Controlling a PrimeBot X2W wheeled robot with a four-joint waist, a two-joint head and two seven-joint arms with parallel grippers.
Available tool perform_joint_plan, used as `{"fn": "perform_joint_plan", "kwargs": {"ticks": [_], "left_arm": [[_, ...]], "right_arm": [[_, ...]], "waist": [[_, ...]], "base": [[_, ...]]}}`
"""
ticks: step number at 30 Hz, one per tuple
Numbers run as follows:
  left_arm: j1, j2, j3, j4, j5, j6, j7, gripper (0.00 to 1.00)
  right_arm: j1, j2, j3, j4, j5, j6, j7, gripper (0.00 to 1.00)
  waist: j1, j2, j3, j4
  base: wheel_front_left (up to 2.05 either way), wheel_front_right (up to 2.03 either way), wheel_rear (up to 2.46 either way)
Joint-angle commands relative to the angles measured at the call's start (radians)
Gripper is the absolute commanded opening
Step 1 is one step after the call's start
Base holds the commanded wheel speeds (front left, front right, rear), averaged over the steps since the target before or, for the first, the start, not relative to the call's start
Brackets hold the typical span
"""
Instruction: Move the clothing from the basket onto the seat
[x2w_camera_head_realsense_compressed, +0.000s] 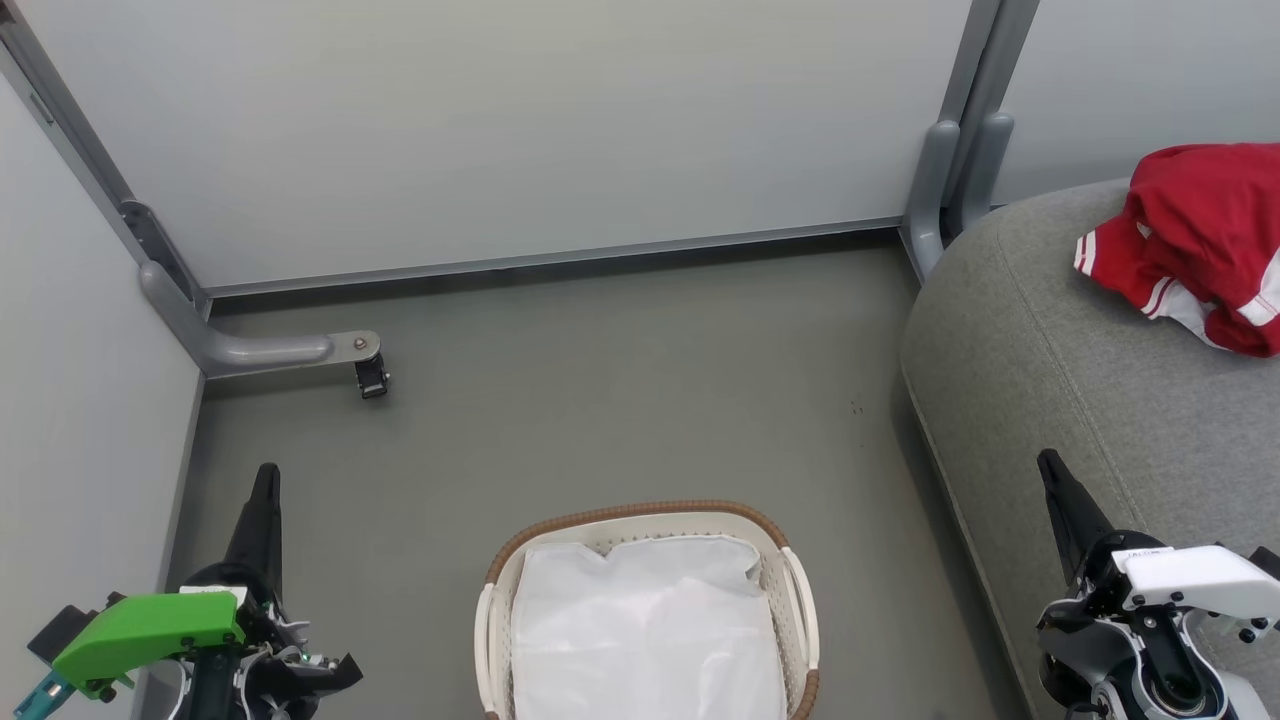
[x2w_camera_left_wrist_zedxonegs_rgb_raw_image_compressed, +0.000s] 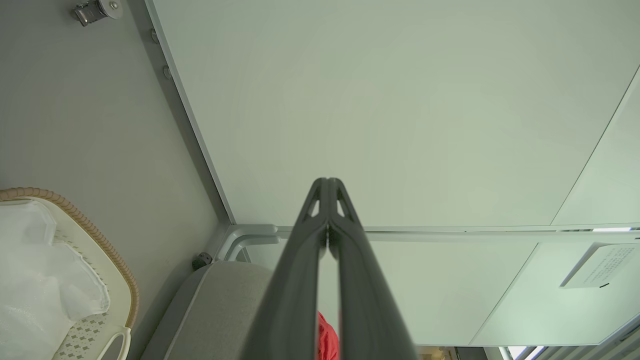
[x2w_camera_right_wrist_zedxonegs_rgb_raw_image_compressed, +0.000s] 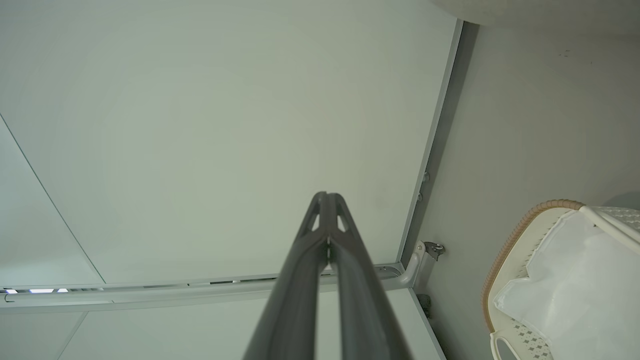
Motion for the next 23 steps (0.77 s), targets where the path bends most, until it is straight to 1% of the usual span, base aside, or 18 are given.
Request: {"fn": "perform_joint_plan", "kwargs": {"ticks": [1,23], "left_arm": [[-0.010,0.000,0.002,-0.002,-0.003,-0.005,0.004,0.00],[-0.010,0.000,0.002,-0.002,-0.003,-0.005,0.004,0.00]], "right_arm": [[-0.007,-0.006,-0.002,-0.005,0.004,0.000,0.002,0.00],[-0.007,-0.006,-0.002,-0.005,0.004,0.000,0.002,0.00]], "waist": [[0.0000,0.0000,0.000,0.000],[0.0000,0.0000,0.000,0.000]], "base": [[0.00,0.00,0.00],[0.00,0.00,0.00]]}}
